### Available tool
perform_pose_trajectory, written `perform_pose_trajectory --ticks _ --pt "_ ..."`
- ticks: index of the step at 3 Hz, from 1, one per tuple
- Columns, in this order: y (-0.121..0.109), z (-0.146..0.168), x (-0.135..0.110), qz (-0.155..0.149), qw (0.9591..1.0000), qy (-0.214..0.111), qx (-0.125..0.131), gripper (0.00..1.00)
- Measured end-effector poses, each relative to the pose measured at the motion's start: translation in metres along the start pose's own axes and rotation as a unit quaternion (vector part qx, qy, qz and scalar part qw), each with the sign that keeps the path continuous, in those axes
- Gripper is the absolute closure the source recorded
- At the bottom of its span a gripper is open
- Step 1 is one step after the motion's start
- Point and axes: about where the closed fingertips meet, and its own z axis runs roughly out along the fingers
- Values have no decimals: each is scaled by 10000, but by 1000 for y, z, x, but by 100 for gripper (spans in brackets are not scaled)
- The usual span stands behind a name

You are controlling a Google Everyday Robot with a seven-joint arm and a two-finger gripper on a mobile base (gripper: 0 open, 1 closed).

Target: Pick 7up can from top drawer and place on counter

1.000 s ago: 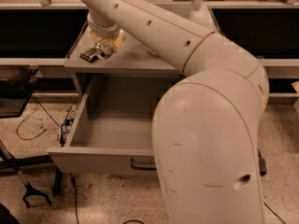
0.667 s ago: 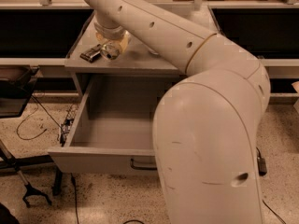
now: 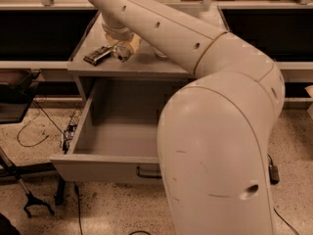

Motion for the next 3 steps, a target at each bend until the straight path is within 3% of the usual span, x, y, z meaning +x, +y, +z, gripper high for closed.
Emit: perform_pose_trajectory --ticks 3 --pt "-8 4 4 -118 9997 102 -184 11"
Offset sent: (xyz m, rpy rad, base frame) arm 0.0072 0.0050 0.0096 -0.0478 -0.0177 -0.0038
